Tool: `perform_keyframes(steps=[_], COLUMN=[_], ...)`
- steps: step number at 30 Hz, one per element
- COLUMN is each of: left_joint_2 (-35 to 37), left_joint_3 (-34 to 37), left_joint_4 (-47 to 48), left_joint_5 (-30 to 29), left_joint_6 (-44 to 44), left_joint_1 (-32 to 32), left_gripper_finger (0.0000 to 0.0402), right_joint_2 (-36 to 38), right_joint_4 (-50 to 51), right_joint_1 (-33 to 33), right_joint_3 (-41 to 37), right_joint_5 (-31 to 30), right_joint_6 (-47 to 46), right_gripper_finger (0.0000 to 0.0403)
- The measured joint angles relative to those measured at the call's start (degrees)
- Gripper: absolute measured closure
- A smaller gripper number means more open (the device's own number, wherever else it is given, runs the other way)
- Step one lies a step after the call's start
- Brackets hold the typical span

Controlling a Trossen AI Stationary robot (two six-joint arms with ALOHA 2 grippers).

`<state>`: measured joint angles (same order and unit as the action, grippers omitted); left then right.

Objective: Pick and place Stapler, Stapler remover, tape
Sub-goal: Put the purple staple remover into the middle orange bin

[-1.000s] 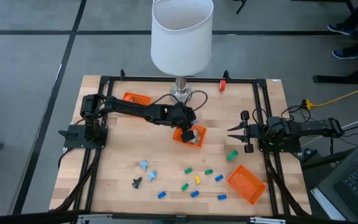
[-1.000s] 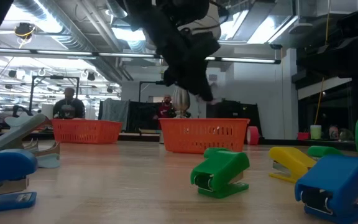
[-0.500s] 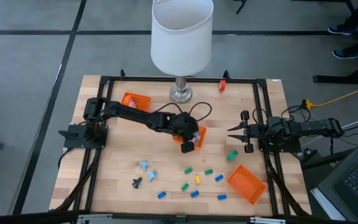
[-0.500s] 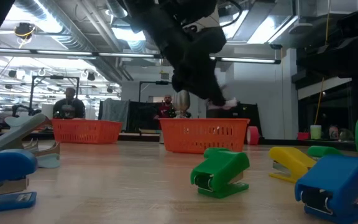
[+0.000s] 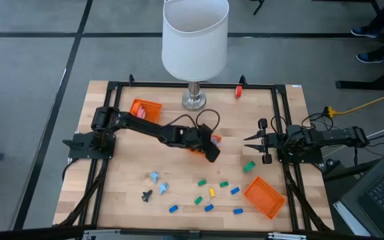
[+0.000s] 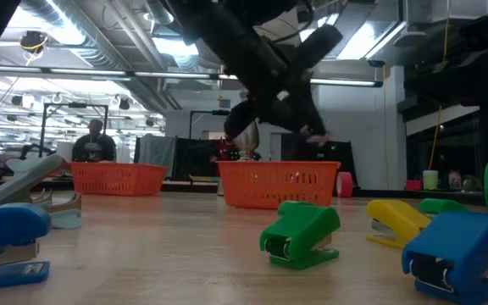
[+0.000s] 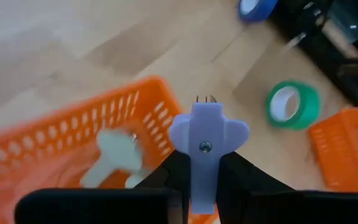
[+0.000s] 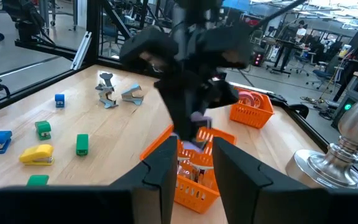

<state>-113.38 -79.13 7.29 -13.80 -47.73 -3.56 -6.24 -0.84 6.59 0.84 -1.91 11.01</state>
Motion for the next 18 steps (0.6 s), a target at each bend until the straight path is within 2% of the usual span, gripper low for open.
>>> perform_keyframes(steps=[6, 13, 18], left_joint_2=[-3.44, -3.87, -3.87], left_joint_3=[-0.09, -0.07, -0.07], left_joint_4=[-1.82, -2.62, -2.39], left_joint_5=[-0.22, -0.31, -0.43], left_joint_6=[-3.27, -3.93, -4.08], left_joint_1=[-0.93, 0.35, 0.95], left_gripper_finger=[0.0348, 0.0354, 0.0338], right_joint_2=[0.02, 0.02, 0.01], right_joint_4=[-0.08, 0.0, 0.0], right_joint_1=[0.01, 0.0, 0.01], right_joint_3=[0.0, 0.0, 0.0], right_joint_5=[0.0, 0.0, 0.0], right_joint_6=[-0.01, 0.01, 0.0], right_gripper_finger=[0.0297, 0.0297, 0.0297])
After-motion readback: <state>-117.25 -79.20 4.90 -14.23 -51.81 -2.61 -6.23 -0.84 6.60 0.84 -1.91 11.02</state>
